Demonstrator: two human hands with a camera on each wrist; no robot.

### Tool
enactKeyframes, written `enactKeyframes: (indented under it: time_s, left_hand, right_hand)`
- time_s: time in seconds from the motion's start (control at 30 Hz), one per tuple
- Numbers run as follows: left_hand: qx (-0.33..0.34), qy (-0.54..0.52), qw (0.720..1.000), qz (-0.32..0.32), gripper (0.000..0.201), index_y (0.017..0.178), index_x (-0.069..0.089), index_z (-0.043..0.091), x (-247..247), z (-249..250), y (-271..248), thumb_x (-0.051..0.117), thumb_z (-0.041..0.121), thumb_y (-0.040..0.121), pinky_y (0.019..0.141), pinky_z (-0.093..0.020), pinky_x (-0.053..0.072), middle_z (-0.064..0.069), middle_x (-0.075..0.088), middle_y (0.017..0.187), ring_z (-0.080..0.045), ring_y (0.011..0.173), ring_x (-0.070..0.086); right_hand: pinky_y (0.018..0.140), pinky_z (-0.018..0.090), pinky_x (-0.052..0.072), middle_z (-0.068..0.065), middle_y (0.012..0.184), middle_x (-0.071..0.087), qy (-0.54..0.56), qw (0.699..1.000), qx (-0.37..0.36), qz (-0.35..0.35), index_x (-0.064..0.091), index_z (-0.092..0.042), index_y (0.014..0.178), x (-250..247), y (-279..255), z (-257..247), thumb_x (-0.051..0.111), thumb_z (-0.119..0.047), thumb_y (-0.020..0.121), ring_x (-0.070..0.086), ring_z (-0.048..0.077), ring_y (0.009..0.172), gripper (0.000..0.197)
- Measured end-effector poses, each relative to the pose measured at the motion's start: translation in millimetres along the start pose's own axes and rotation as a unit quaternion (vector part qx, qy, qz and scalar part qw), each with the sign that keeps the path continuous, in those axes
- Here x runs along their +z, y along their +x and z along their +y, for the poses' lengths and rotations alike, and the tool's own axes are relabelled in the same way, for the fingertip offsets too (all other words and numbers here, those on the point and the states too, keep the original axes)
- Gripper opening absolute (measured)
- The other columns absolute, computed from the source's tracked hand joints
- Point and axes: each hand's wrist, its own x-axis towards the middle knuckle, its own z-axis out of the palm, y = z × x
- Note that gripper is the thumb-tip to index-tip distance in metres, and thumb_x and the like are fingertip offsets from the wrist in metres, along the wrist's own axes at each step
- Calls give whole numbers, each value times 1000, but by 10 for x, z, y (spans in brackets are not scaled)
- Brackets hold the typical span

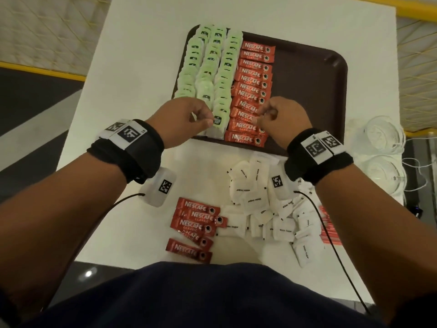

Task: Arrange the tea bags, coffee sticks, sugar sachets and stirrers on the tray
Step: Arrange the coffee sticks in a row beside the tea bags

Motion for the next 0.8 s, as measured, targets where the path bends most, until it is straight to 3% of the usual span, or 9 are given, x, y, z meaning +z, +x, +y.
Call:
enactKeyframes:
  time_s: [0.13, 0.23, 0.3, 0.37, 0.5, 0.63, 0.8]
  left_hand:
    - [12, 40, 995, -85, 17, 101, 68, 24, 91, -146, -501, 63, 38, 92, 83, -36, 52, 9, 64, 101, -11, 86, 60]
    - [17, 87, 980, -178, 39, 119, 62, 27, 204, -244, -831, 70, 44, 86, 89, -28, 47, 7, 60, 116, -7, 96, 55]
    - [37, 133, 966, -220, 69, 138, 48, 26, 306, -308, -1005, 75, 49, 79, 99, -26, 39, 5, 51, 134, -9, 113, 46]
    - [64, 178, 952, -240, 99, 149, 31, 24, 410, -351, -1146, 77, 60, 70, 112, -35, 31, 4, 36, 149, -15, 133, 34]
    - [118, 286, 920, -242, 132, 156, 5, 16, 606, -361, -1331, 75, 73, 59, 119, -41, 15, -2, 10, 163, -20, 148, 12]
    - [144, 322, 915, -196, 127, 155, 10, 12, 775, -385, -1393, 74, 72, 62, 117, -41, 21, -5, 16, 160, -23, 145, 20]
    - [150, 305, 926, -168, 83, 141, 37, 19, 785, -433, -1324, 72, 55, 75, 103, -40, 40, -4, 34, 145, -23, 127, 36]
  right_hand:
    - [68, 21, 44, -8, 89, 61, -53, 989, -75, -114, 64, -25, 101, 277, -594, -247, 67, -38, 89, 57, 9, 82, 18]
    - [78, 28, 43, -8, 97, 58, -125, 966, -121, -190, 64, -26, 109, 578, -988, -357, 66, -45, 87, 56, 14, 91, 29]
    - [82, 29, 43, -7, 104, 56, -164, 952, -132, -221, 60, -27, 118, 745, -1190, -406, 66, -49, 85, 54, 15, 98, 40]
    - [87, 32, 44, -4, 110, 54, -193, 944, -146, -225, 54, -27, 127, 878, -1349, -439, 69, -53, 81, 52, 17, 103, 55]
    - [91, 38, 47, 0, 118, 51, -260, 932, -156, -197, 44, -22, 133, 1075, -1542, -440, 74, -55, 73, 50, 21, 107, 75]
    - [89, 37, 45, 4, 117, 52, -289, 932, -147, -164, 48, -18, 129, 1157, -1587, -419, 69, -45, 82, 50, 24, 107, 58]
    - [83, 36, 44, 3, 109, 56, -293, 937, -125, -142, 56, -20, 115, 1154, -1545, -419, 65, -40, 88, 53, 24, 102, 35]
